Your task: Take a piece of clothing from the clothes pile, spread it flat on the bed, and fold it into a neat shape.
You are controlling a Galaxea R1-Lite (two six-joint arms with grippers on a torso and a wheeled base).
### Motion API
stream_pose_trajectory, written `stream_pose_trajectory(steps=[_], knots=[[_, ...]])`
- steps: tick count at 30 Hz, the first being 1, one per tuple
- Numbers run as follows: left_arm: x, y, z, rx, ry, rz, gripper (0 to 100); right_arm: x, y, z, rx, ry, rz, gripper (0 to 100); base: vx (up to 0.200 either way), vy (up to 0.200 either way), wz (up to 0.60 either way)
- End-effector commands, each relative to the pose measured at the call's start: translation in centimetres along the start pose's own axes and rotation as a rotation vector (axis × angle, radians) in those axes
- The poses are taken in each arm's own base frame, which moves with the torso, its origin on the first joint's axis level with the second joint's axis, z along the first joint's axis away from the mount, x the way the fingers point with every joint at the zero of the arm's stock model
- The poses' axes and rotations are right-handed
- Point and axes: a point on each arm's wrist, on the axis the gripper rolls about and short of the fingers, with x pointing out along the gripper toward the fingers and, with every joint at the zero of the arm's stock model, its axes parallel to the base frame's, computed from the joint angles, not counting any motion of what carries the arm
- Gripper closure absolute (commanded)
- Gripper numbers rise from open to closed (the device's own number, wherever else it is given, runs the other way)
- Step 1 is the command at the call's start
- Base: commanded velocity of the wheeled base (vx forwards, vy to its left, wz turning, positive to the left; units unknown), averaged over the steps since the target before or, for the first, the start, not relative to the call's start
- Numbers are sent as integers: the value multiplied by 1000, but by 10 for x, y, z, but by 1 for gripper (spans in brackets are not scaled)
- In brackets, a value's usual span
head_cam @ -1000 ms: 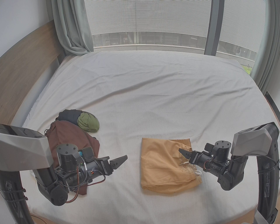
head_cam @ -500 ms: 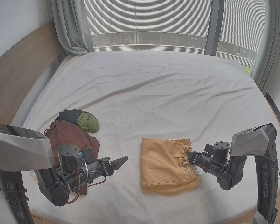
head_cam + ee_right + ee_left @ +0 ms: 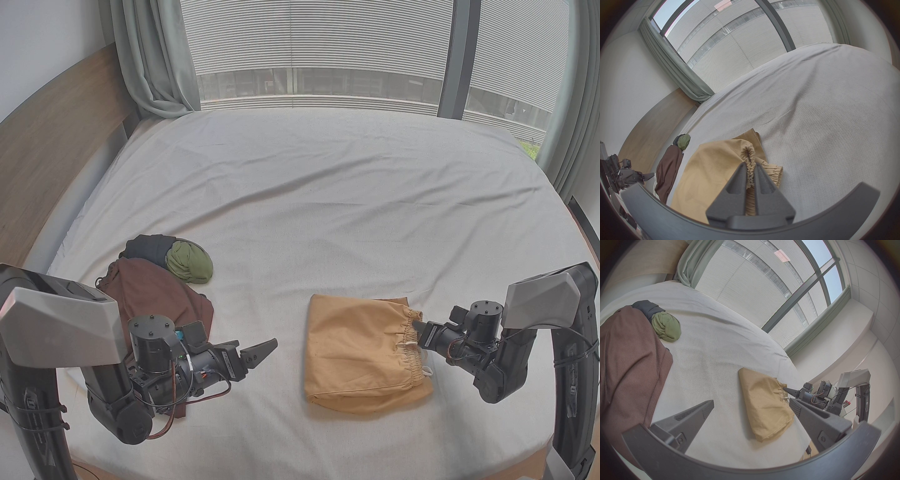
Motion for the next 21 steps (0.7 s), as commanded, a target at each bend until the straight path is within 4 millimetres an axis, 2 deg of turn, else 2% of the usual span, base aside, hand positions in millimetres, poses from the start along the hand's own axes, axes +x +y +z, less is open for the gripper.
stream_pose_trajectory(steps=[1,3,4,9,13,21], knots=[[0,1,-2,-2,7,3,0,0,0,-3,0,12,0,100,0,0,0],[1,1,-2,-3,10,4,0,-1,1,-5,-1,20,-1,100,0,0,0],[1,1,-2,-3,8,3,0,-1,1,-4,-1,15,0,0,0,0,0],[1,1,-4,-3,14,3,0,-8,2,1,-15,11,-3,0,0,0,0],[2,1,-4,-3,15,4,0,-26,5,4,-48,29,-18,0,0,0,0],[2,1,-5,-1,15,4,0,-52,1,-22,-27,172,-62,0,0,0,0]])
